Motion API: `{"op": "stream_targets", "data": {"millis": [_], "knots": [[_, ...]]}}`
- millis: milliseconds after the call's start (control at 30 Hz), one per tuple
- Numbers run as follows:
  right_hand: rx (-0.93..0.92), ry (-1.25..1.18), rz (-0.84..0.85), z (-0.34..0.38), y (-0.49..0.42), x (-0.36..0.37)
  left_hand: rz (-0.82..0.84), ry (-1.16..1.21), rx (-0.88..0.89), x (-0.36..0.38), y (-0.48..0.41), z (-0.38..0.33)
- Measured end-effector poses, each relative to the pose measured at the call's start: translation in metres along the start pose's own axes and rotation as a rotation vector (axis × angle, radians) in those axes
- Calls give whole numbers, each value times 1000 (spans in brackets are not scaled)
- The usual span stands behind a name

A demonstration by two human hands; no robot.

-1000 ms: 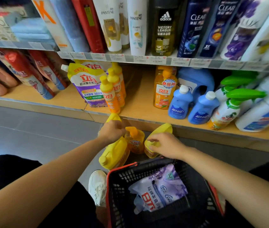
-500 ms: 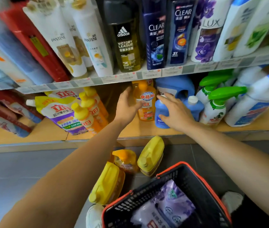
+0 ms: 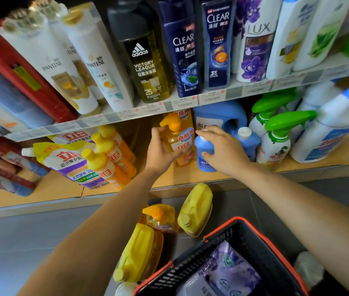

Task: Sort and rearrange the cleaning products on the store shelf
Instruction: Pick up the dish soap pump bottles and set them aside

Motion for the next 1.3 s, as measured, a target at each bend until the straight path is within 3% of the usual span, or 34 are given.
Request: {"op": "stream_targets", "data": {"millis": [167,300,500,633,767,900,1033,1167,1300], "knots": [[-1,6,3,-1,3,-1,-178,57,-65,-6,17,8],[6,10,2,1,4,0,-182,-31,-146,0,19,12],[3,28,9,0,4,-1,-219,25,-171,5,20,10],[18,34,20,-2,4,1,-183,16,-135,-11,34,0],[40,7,36,-4,3,1,-45,2,-71,-38,49,-23],[109,-130,152,1,6,1,107,-76,20,-66,57,-68],[67,-226,277,26,23,-9,182,34,62,-88,71,-118],[1,-613,580,63,70,-10,176,207,43,-101,90,-155],[-19,-742,516,69,105,-20,125,397,2,-99,111,-178]]}}
Point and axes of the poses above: each hand's wrist, its own y-axis away from the middle knuckle, its own x-axis out of the palm, z = x × y, the point moved 6 cm from there along -y, towards the middle knuckle, and after that the axes turned 11 degrees about x, right-handed, at the moved point
